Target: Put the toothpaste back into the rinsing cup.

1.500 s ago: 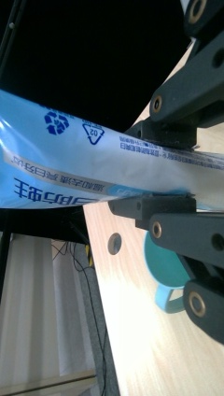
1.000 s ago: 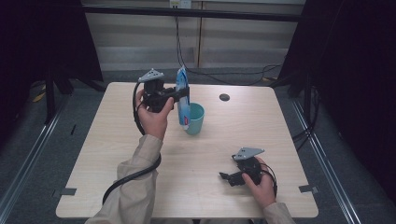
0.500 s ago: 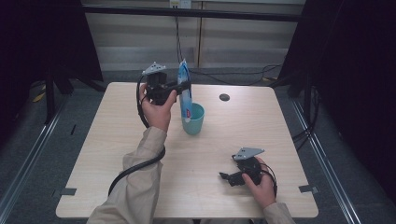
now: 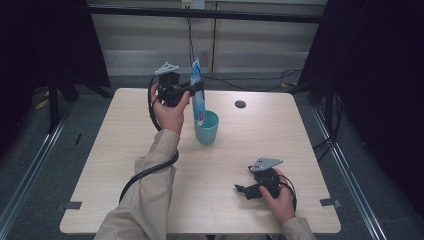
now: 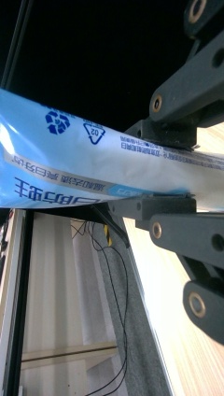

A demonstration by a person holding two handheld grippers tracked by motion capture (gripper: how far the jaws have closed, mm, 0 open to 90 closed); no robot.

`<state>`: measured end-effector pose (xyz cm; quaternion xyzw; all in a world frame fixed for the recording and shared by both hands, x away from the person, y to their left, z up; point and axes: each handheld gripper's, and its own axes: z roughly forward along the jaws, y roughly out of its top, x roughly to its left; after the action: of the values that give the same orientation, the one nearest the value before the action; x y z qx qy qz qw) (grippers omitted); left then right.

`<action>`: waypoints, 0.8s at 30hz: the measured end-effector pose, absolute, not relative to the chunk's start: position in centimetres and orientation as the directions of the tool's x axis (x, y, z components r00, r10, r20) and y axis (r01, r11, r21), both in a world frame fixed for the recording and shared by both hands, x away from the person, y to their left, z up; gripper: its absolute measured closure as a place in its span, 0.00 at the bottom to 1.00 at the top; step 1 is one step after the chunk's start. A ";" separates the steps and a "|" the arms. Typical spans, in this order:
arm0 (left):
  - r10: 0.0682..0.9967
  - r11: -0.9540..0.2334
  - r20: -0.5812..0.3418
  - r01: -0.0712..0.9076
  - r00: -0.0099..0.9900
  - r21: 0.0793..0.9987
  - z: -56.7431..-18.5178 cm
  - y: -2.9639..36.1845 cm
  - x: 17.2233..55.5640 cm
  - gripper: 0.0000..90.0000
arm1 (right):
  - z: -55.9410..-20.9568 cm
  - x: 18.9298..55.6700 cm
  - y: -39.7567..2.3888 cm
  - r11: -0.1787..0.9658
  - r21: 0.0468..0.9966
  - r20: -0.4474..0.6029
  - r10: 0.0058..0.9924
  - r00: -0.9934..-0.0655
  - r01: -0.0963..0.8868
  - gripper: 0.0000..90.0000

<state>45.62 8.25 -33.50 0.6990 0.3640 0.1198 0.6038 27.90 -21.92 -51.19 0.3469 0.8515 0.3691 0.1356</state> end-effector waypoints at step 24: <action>0.679 -0.021 -0.260 0.372 0.687 0.928 -35.9 7.1 47.1 0.80 | -51.2 27.9 -21.9 0.487 0.722 0.027 0.691 -0.722 0.493 0.13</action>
<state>47.09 7.09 -35.93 0.7027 0.3740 0.1296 0.5912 27.88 -21.91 -51.18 0.3475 0.8516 0.3687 0.1347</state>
